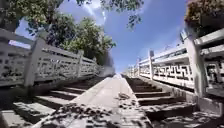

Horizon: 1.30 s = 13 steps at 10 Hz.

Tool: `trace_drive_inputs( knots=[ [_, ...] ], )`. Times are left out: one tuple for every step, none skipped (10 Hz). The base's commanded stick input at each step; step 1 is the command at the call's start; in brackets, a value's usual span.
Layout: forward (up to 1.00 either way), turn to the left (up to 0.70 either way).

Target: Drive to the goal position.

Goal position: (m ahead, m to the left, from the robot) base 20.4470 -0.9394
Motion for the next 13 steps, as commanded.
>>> trace_drive_inputs(
  knots=[
    [0.45, 0.0],
    [0.45, 0.0],
    [0.45, 0.0],
    [0.45, 0.0],
    [0.45, 0.0],
    [0.45, 0.0],
    [0.45, 0.0],
    [0.45, 0.0],
    [0.45, 0.0],
    [0.45, 0.0],
    [0.45, 0.0],
    [0.45, 0.0],
    [0.45, 0.0]
  ],
)
